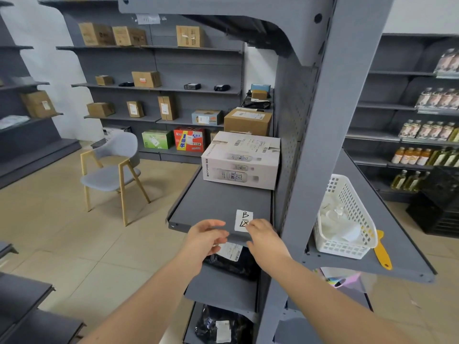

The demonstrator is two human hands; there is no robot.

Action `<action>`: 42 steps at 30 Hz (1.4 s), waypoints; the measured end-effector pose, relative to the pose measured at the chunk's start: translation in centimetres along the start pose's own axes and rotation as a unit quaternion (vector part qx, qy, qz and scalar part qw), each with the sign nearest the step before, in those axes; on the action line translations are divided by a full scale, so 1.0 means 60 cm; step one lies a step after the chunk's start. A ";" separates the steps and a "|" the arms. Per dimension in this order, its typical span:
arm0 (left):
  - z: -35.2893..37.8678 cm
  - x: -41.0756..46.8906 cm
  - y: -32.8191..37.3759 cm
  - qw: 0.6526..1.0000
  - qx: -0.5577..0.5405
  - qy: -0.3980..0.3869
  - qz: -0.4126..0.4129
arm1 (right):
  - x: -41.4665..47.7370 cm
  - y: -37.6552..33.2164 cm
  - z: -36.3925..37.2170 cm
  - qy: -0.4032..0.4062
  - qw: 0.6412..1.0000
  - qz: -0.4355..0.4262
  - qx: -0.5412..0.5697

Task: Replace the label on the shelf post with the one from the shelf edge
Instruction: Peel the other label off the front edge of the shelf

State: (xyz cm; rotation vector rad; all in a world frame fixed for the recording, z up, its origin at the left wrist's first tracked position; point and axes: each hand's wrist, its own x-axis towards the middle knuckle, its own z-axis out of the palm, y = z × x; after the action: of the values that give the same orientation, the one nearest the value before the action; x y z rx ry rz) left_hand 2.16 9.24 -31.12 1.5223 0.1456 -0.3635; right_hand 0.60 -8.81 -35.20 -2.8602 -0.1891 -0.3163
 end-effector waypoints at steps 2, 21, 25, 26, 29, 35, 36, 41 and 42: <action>-0.001 0.001 -0.006 1.000 0.006 0.001 -0.006 | -0.003 0.002 0.003 0.012 1.000 -0.009 -0.005; 0.040 -0.008 -0.031 0.996 0.042 -0.022 -0.070 | -0.020 0.012 0.006 0.030 0.997 -0.058 -0.051; 0.043 -0.008 -0.030 0.996 0.041 -0.022 -0.076 | -0.021 0.014 0.009 0.024 0.997 -0.057 -0.047; 0.045 -0.007 -0.031 0.996 0.043 -0.022 -0.078 | -0.022 0.015 0.009 0.022 0.997 -0.058 -0.049; 0.049 -0.006 -0.033 0.995 0.042 -0.018 -0.086 | -0.022 0.016 0.009 0.024 0.996 -0.065 -0.057; 0.049 -0.009 -0.027 0.997 0.010 -0.013 -0.076 | -0.023 0.009 -0.002 0.053 0.991 -0.100 -0.076; 0.049 -0.010 -0.025 0.997 0.007 -0.013 -0.072 | -0.024 0.008 -0.005 0.064 0.990 -0.106 -0.074; 0.046 -0.020 -0.010 0.999 0.003 -0.018 -0.043 | -0.025 0.011 -0.022 0.129 0.983 -0.126 -0.030; 0.046 -0.023 -0.005 0.999 0.000 -0.023 -0.032 | -0.025 0.010 -0.029 0.141 0.981 -0.133 -0.021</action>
State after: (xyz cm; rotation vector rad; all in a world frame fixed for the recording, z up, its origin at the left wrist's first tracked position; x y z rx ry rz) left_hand 0.41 6.72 -30.80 1.5103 0.1574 -0.4495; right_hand -1.11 -10.02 -34.05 -2.7874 -0.5159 -0.7810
